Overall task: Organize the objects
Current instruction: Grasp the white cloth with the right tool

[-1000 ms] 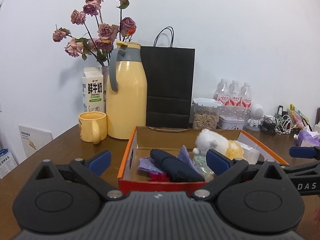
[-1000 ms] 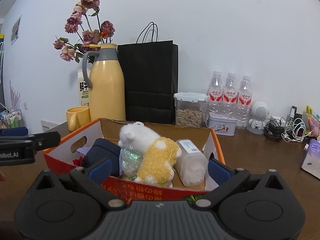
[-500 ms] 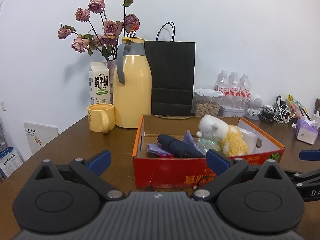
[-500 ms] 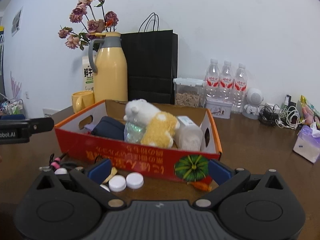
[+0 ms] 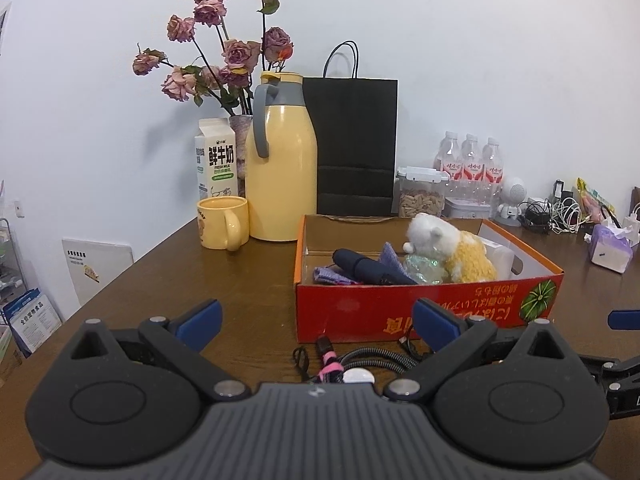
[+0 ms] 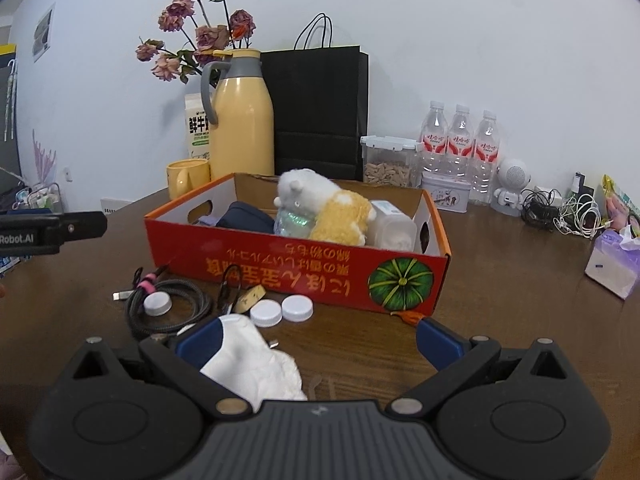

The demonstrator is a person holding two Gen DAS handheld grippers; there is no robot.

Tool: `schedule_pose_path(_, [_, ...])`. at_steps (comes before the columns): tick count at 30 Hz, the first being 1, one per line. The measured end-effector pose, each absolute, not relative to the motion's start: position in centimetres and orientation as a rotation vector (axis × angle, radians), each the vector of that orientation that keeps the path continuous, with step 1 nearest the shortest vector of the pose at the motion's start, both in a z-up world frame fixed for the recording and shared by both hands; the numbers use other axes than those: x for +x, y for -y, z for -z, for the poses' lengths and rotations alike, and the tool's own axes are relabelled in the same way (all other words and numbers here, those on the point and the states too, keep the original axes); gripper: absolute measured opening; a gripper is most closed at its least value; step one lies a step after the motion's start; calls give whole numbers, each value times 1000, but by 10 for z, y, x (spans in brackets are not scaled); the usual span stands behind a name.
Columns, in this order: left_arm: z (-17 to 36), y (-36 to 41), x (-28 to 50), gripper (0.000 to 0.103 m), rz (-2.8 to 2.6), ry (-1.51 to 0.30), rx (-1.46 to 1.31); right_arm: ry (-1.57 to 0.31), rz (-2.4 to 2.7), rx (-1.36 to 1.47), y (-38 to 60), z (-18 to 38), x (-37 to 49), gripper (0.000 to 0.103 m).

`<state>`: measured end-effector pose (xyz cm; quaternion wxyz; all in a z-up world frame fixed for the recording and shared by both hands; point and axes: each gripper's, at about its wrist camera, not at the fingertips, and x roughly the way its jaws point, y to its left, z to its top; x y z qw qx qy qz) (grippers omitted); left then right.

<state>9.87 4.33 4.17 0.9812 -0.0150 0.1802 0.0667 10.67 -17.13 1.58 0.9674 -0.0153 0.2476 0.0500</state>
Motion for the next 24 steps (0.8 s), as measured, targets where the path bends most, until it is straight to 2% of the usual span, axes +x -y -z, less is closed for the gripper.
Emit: schedule_pose_path(24, [-26, -52, 80, 103, -131, -440, -38, -614, -185, -23, 166, 12, 97, 103])
